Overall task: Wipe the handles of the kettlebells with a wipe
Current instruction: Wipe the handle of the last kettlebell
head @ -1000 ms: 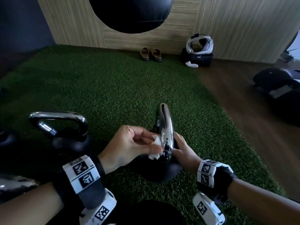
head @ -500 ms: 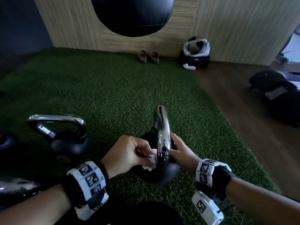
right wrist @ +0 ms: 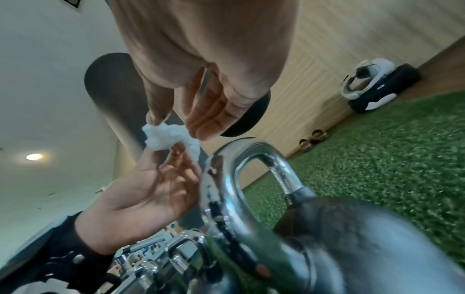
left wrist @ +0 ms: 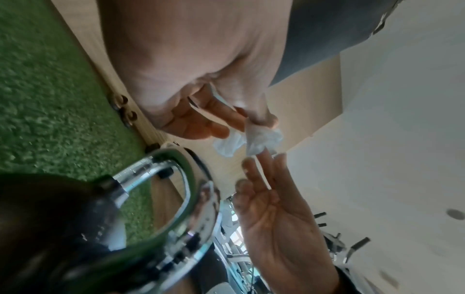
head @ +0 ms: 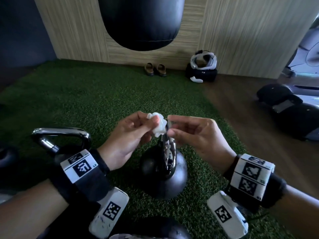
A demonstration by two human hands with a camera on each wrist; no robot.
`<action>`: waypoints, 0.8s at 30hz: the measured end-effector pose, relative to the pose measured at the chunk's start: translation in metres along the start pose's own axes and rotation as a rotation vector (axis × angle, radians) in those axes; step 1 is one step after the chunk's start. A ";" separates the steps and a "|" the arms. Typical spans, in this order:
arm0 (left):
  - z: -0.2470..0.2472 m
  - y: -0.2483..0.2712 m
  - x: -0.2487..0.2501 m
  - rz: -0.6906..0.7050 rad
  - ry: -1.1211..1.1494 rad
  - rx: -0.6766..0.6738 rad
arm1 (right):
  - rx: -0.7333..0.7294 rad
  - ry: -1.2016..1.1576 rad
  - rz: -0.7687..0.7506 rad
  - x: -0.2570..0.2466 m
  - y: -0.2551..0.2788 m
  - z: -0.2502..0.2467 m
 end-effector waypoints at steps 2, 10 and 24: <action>0.008 0.000 0.000 -0.007 -0.006 -0.010 | -0.028 -0.043 0.017 -0.003 0.000 0.007; 0.003 -0.008 0.016 0.011 -0.157 -0.147 | 0.007 -0.169 0.020 -0.001 -0.009 0.001; -0.002 0.025 -0.128 0.071 -1.267 -0.581 | 0.298 -0.178 0.267 0.082 -0.030 -0.045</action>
Point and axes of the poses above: each hand's wrist, its own y-axis away from the middle knuckle, its own z-axis out of the palm, x = y × z, the point moved 3 cm from there along -y, towards the middle knuckle, and after that the axes turned 10 degrees about z, right-handed, at the moved point
